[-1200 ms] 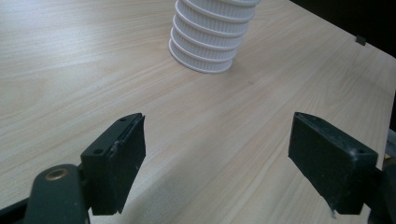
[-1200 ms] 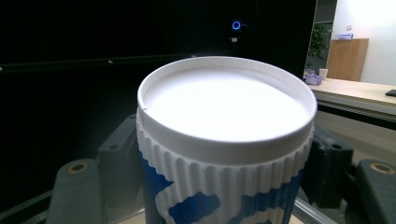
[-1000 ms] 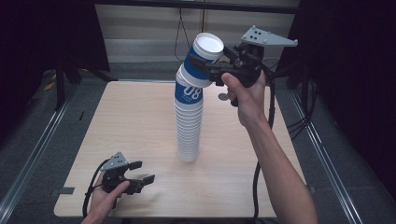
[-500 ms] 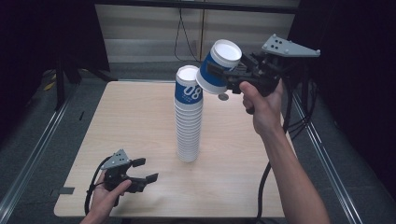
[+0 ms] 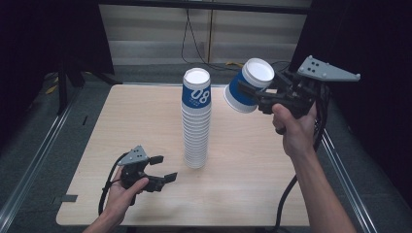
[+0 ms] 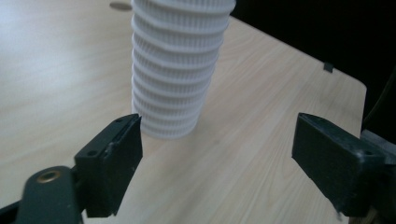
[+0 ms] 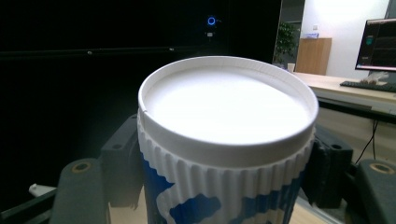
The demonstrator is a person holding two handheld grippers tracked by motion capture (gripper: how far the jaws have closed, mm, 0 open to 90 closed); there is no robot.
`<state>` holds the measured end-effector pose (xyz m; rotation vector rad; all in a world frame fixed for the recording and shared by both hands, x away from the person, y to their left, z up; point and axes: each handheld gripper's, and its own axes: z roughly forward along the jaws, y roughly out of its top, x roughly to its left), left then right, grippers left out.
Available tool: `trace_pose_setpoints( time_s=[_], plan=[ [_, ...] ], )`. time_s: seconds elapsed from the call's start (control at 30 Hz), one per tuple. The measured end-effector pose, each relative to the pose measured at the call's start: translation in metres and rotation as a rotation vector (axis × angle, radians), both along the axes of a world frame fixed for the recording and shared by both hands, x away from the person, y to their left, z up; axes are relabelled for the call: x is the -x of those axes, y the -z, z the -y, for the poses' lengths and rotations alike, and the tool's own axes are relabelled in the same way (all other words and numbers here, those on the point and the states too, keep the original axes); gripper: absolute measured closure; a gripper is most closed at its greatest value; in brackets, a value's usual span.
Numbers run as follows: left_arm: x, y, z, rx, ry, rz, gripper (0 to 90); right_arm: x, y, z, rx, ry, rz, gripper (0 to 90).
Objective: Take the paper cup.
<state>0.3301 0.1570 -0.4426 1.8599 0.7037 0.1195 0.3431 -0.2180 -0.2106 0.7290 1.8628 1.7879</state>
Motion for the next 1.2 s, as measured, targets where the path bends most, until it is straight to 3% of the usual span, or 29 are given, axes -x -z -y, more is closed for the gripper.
trace_pose_setpoints(
  time_s=[0.1,0.33,0.57,0.77,0.87,1.0,1.1,1.2],
  plan=[
    [-0.002,-0.007,0.005,0.011,0.007,0.023,15.9,0.002,0.016,0.003,0.008,0.0,-0.025,28.3],
    [-0.004,-0.015,0.022,0.059,0.096,0.042,15.9,0.003,0.052,0.005,0.011,-0.015,-0.085,28.6],
    [-0.002,-0.025,0.03,0.07,0.115,0.062,15.9,0.011,0.072,0.002,0.01,-0.035,-0.102,28.7],
    [-0.004,-0.035,0.034,0.084,0.127,0.062,16.0,0.012,0.096,-0.004,0.007,-0.062,-0.15,28.5],
    [-0.003,-0.033,0.035,0.099,0.135,0.062,16.0,0.011,0.108,-0.008,0.001,-0.084,-0.169,28.4],
    [0.0,-0.026,0.036,0.103,0.167,0.041,16.6,0.012,0.123,-0.014,0.052,-0.088,-0.169,28.3],
    [0.002,-0.02,0.037,0.1,0.183,0.03,16.8,0.014,0.137,-0.017,0.07,-0.098,-0.2,28.2],
    [0.002,-0.018,0.037,0.109,0.147,0.028,15.9,0.014,0.148,-0.02,0.051,-0.114,-0.207,28.3]
  ],
)
